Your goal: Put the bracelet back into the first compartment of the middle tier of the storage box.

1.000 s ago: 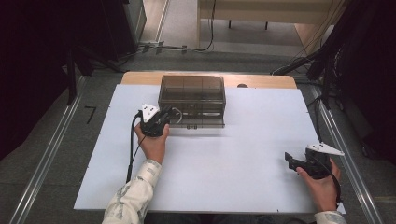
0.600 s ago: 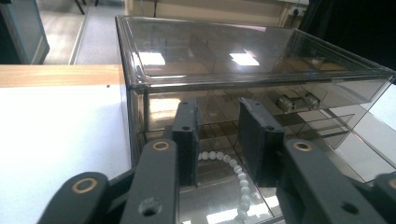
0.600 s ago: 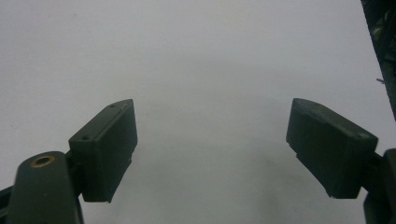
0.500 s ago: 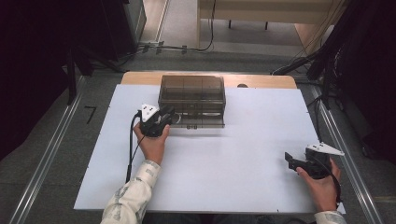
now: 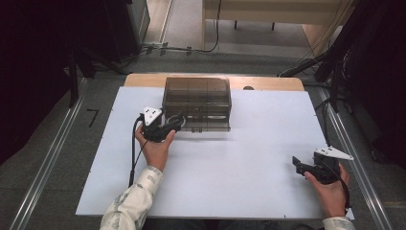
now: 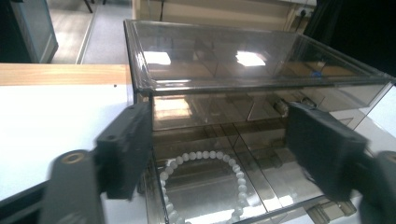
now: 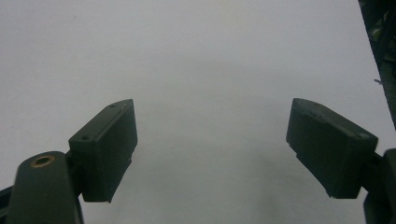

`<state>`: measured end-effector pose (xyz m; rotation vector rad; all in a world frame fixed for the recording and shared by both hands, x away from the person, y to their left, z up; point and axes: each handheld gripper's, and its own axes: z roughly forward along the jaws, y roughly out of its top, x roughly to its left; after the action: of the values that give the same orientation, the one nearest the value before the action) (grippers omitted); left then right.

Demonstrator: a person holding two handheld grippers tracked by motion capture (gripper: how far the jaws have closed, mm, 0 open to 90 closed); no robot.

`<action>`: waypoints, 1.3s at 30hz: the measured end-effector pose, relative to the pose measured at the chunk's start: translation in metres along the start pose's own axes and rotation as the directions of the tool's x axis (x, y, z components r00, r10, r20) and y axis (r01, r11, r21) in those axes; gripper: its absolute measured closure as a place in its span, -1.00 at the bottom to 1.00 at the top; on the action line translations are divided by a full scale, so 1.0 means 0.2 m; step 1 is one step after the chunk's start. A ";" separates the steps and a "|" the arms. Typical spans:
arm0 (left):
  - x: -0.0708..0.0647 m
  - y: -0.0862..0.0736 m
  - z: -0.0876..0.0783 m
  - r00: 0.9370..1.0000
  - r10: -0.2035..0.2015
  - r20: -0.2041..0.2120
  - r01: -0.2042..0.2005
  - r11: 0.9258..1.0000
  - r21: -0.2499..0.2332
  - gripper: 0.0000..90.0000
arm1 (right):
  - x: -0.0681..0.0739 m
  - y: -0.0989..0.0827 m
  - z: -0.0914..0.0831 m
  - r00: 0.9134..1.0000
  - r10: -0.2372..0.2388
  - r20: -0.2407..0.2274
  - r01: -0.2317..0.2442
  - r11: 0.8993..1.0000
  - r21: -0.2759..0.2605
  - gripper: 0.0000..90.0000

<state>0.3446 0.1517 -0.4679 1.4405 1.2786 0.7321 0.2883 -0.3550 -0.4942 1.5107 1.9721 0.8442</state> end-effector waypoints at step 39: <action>0.11 -0.08 -0.26 1.000 -0.029 0.009 0.029 1.000 0.011 -0.74 | 0.00 0.00 -0.01 1.000 0.001 0.007 -0.001 1.000 -0.002 -0.67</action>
<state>0.2967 0.1868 -0.4718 1.4294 1.2953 0.6997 0.2869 -0.3550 -0.4933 1.5122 1.9647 0.8398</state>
